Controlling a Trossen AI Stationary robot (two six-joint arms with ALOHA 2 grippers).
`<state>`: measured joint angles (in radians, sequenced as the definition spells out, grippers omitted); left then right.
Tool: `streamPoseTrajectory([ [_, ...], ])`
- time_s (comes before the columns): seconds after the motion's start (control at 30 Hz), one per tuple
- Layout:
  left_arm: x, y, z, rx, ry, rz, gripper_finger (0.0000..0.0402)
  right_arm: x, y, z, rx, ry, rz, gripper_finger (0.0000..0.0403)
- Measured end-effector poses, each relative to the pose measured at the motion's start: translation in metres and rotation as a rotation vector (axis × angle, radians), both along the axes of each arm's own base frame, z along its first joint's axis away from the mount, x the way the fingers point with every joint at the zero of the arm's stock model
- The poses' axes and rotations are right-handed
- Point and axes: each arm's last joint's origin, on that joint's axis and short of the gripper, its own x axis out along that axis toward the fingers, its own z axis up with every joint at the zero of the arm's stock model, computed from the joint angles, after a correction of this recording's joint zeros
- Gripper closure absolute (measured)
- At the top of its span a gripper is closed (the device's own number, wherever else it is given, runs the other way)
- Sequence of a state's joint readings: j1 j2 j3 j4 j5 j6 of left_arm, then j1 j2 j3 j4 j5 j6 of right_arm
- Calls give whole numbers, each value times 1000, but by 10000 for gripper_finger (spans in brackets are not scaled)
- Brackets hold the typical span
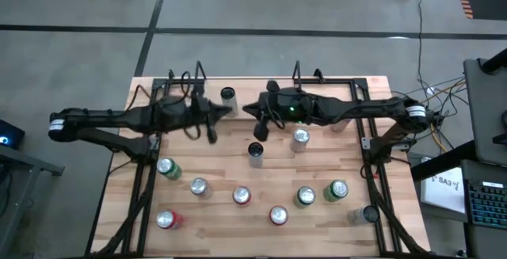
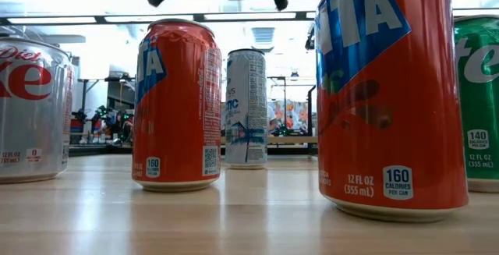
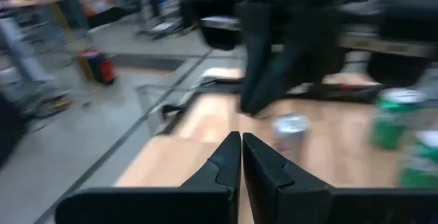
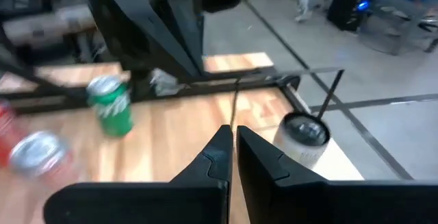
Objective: Sort soda cans
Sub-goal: Put the right green soda can on the shelf
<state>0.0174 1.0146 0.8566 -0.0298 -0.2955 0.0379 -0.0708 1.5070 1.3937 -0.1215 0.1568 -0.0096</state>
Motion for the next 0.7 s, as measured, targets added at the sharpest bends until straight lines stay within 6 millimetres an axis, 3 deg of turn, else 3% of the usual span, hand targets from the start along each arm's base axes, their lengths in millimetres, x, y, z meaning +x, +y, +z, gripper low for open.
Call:
streamPoseTrajectory([
  [0.3,8,-53,2,-61,-82,-209,401,-41,44,13,65,164,104,390],
  [0.7,27,-82,-7,-100,-147,-300,401,-91,74,2,319,491,14,390],
])
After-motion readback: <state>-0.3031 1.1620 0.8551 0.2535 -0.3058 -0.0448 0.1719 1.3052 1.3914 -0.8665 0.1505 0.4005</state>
